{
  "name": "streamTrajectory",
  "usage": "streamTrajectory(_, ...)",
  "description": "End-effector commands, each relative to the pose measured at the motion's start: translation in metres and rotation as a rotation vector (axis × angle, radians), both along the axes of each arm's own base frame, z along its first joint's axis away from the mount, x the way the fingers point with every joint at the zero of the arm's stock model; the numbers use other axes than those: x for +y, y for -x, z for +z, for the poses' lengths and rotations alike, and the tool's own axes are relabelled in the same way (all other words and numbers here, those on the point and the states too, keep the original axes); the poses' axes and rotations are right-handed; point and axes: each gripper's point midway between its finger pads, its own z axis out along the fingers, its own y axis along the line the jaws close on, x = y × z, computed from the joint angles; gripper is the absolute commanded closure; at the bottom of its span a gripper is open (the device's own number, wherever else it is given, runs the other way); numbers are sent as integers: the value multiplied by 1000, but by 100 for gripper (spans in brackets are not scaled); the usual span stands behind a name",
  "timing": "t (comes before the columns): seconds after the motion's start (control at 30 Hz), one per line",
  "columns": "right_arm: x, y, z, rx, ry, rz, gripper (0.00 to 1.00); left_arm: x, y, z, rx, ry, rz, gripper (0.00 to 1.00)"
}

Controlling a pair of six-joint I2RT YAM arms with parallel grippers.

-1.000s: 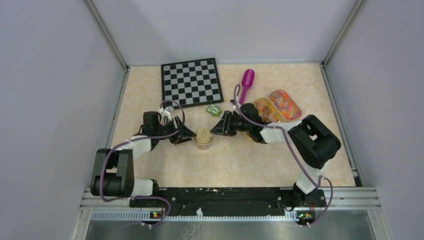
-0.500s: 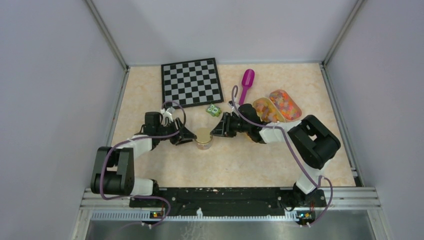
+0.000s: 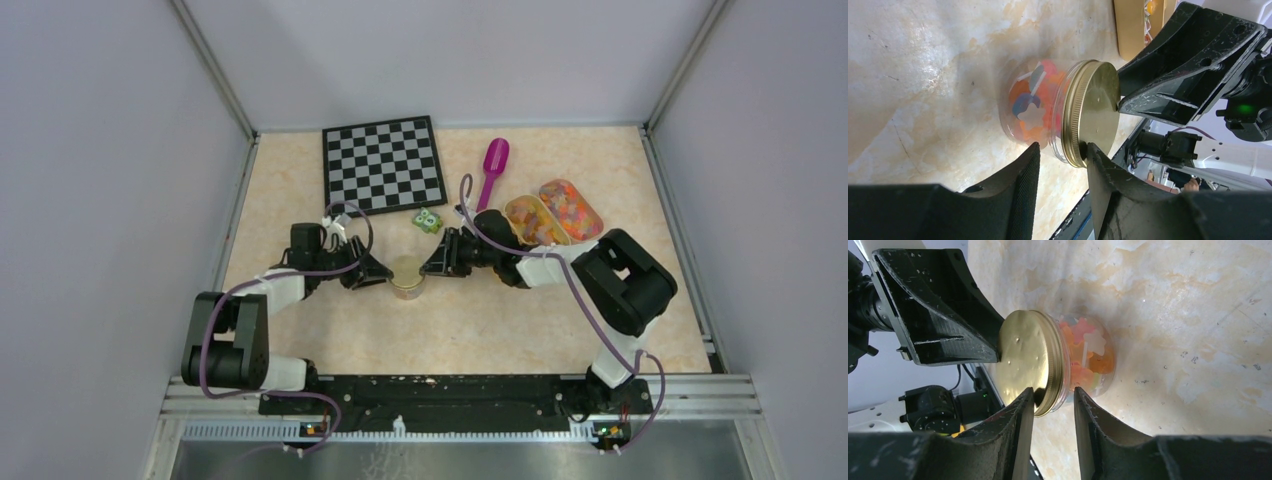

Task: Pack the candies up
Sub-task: Close the bottle lid on the packing bottle.

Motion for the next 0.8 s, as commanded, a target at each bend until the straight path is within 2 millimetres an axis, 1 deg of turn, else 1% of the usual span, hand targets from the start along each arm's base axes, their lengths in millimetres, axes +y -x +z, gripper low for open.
streamTrajectory(0.0,5,0,-2,-40,16,19,66,-2,-9,7,-51,-1,-16,56)
streamTrajectory(0.23,1,3,-14,-31,44,14,67,-3,-6,3,-30,-5,-23,57)
streamTrajectory(0.43,1,1,-15,-33,47,10,68,-1,-8,-3,-9,-27,-17,60)
streamTrajectory(0.57,0,0,-16,-35,57,5,68,0,-9,-3,-12,-35,-13,62)
streamTrajectory(0.63,1,-3,-10,-43,54,3,68,0,-11,1,-23,-28,-12,61)
streamTrajectory(0.77,3,-15,13,-90,46,-1,67,-2,-15,9,-48,-17,-15,59)
